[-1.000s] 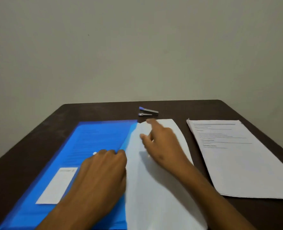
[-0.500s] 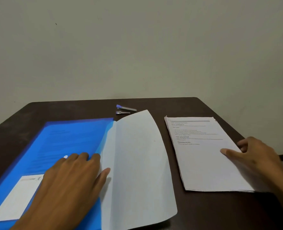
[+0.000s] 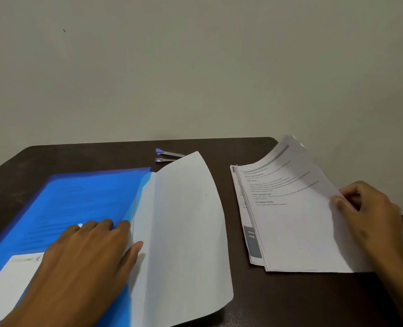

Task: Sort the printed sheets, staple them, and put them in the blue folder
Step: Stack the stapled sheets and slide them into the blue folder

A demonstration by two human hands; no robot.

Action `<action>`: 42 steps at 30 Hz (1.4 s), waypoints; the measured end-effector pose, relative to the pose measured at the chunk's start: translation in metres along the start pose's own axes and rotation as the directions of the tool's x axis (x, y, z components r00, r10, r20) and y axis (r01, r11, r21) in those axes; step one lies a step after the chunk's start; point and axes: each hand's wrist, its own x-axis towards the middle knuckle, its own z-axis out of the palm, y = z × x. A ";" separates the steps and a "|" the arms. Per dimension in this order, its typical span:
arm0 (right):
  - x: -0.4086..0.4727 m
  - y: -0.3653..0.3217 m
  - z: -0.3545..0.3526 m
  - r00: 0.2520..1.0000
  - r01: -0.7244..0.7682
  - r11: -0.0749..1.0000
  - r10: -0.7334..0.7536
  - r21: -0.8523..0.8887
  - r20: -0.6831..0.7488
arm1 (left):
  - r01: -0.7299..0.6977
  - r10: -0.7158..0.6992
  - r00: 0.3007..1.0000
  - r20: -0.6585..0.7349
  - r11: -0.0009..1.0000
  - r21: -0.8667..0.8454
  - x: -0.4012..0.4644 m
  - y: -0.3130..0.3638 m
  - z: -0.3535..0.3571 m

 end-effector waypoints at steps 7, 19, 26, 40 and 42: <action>0.021 0.010 -0.037 0.996 0.058 0.967 -0.041 0.247 -0.074 | 0.018 -0.017 1.000 0.011 0.999 -0.027 -0.002 0.020 -0.023; -0.033 -0.089 -0.018 0.788 -0.089 0.857 -0.251 0.507 0.563 | 0.078 -0.070 0.995 0.069 0.989 -0.122 -0.011 0.019 -0.039; -0.038 -0.097 0.005 0.716 -0.119 0.882 -0.241 0.455 0.655 | 0.096 -0.092 0.993 0.068 0.994 -0.058 -0.016 0.019 -0.043; -0.031 -0.154 0.068 0.765 -0.128 0.868 -0.222 0.480 0.605 | 0.054 -0.049 0.976 0.212 0.998 -0.018 -0.009 0.022 -0.047; -0.035 -0.158 0.086 0.818 -0.021 0.898 -0.238 0.440 0.524 | 0.047 -0.041 0.975 0.216 0.999 -0.025 -0.008 0.021 -0.047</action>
